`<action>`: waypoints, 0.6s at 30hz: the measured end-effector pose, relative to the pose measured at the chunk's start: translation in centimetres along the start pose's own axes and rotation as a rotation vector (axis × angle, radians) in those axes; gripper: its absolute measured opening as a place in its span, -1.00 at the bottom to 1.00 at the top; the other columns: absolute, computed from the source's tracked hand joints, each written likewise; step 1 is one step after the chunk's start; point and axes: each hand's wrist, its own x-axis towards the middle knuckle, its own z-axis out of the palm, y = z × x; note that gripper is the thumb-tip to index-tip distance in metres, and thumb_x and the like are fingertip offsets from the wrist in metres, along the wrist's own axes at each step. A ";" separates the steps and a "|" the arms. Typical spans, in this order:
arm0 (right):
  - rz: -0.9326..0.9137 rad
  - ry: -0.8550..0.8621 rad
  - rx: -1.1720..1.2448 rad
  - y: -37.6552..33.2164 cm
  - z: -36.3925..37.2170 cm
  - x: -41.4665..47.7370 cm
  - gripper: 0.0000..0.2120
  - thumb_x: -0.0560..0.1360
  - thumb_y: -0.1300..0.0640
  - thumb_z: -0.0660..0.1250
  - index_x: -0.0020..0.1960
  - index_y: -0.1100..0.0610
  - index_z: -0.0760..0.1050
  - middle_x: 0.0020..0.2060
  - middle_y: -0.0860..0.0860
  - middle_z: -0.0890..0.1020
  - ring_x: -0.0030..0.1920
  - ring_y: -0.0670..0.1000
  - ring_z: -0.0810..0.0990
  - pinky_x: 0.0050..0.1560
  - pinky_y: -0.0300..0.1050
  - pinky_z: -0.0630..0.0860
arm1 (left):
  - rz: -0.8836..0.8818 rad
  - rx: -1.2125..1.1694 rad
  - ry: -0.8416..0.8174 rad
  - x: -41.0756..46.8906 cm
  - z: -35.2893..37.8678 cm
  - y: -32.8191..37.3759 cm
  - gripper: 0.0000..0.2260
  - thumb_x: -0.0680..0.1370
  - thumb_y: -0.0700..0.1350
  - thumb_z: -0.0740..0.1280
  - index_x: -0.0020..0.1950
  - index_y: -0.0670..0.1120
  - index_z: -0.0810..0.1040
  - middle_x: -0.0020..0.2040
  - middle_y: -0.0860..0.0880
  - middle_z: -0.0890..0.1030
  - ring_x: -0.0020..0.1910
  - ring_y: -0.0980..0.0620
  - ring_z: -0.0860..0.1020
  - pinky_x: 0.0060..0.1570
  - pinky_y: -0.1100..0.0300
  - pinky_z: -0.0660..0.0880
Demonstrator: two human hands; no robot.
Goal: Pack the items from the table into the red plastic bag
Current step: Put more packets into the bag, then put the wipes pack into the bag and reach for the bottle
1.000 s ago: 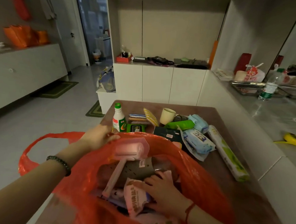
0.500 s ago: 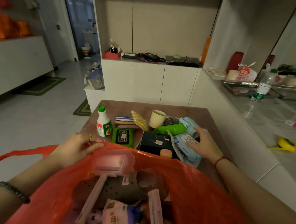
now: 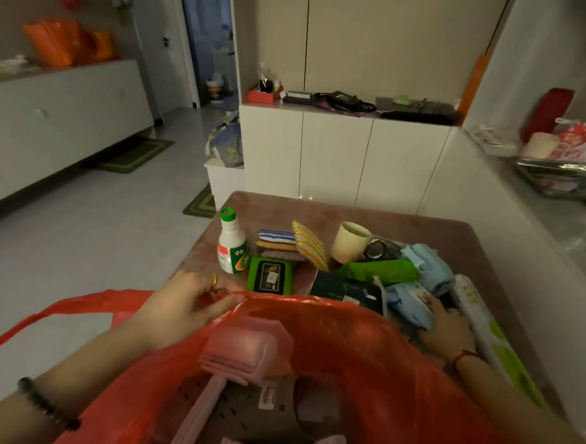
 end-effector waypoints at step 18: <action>-1.013 -0.079 0.621 -15.3 -19.2 -26.8 -0.43 0.31 0.01 0.40 0.26 -0.20 0.30 0.13 -0.27 0.52 0.14 -0.23 0.51 0.09 -0.32 0.46 | -0.151 0.060 -0.022 -1.8 -1.6 3.7 -0.68 0.52 -0.25 0.29 0.26 -0.29 0.45 0.15 -0.25 0.54 0.20 -0.19 0.51 0.10 0.19 0.45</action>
